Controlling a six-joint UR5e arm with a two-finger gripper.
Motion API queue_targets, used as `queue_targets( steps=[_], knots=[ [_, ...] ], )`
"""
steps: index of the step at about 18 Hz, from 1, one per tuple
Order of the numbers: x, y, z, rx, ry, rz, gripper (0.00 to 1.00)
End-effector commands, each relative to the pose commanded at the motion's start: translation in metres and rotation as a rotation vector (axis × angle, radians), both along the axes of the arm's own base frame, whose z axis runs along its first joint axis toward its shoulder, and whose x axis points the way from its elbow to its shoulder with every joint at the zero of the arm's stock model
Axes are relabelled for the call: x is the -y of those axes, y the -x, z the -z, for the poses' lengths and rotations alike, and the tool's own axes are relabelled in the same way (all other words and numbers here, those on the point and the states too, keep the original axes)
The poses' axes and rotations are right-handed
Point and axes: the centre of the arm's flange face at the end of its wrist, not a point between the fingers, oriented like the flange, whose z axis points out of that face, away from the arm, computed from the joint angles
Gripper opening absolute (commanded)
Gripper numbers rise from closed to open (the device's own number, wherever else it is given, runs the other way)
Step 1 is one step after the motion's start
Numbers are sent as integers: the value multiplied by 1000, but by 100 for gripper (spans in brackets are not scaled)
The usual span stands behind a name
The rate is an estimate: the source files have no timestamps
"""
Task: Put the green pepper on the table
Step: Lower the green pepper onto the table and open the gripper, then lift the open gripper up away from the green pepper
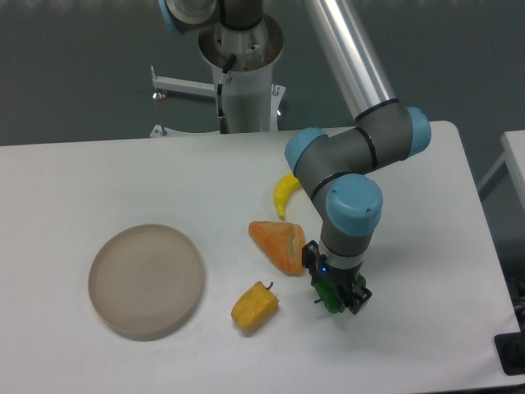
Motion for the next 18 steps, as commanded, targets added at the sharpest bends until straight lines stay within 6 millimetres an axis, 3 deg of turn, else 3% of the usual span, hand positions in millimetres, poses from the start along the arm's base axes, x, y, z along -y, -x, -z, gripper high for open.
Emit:
queue_targets(
  steps=[2,4,9,11,14,18],
  knots=[
    [1,-1,-2,-2,-2,-2,82],
    [3,-1,-7,-5,0,-4,100],
    [26,-13,-20,14,22,-10,100],
    [37,-9,-34,9,20,-24,100],
    [73,7,-59,77,93,-66,100],
    [133,31,-106,106,132,12,100]
  ],
)
